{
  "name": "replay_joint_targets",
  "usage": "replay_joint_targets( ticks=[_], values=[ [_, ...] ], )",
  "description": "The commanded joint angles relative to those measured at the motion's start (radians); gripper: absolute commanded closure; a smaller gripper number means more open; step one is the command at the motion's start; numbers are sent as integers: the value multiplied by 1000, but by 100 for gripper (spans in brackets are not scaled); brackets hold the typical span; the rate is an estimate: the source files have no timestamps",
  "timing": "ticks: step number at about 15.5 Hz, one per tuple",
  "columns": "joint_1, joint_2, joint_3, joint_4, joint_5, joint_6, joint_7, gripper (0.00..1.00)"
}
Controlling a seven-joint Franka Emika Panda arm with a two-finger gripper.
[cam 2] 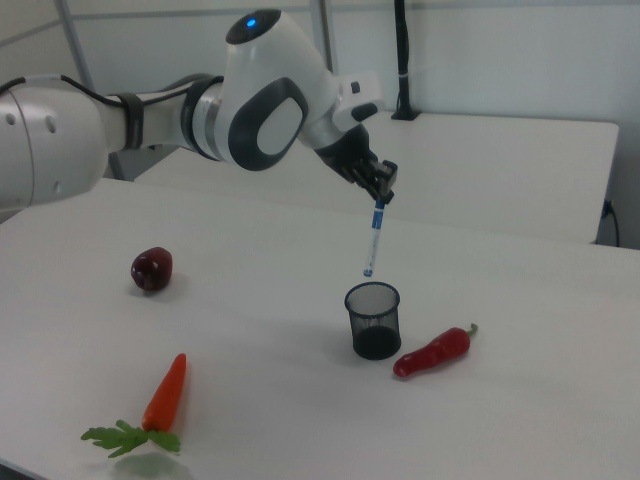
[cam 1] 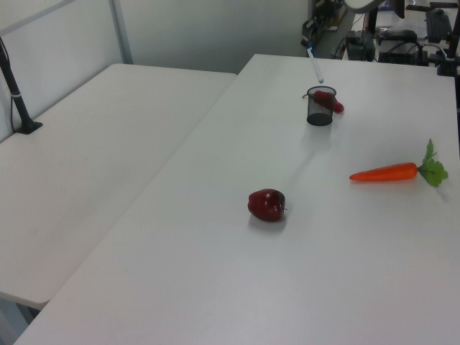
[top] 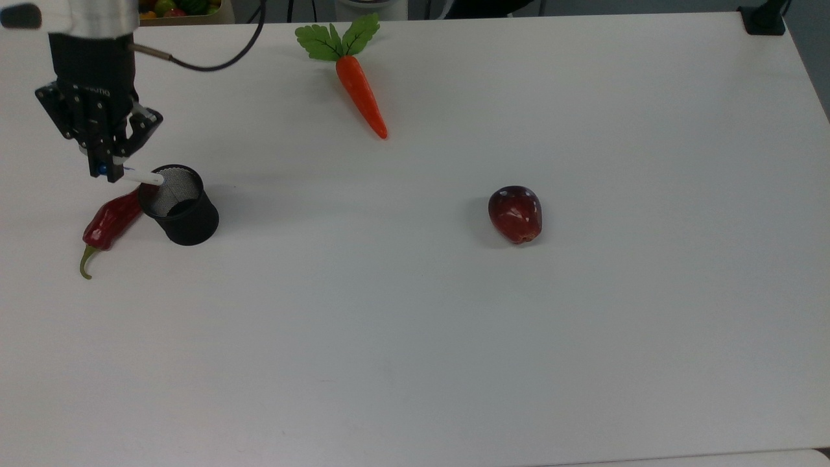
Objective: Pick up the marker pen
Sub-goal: 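Lift the marker straight up out of the pen cup, then carry the marker toward the red apple and lower it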
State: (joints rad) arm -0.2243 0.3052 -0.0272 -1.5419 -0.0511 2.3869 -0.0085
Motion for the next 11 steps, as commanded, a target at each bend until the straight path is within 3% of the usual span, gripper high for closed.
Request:
replay_joint_targets(
  ticks=[1,11],
  values=[
    [45,-32,1,12,45,-53,37,90],
    [307,-29,1,-27,42,-302,100,89]
  ],
)
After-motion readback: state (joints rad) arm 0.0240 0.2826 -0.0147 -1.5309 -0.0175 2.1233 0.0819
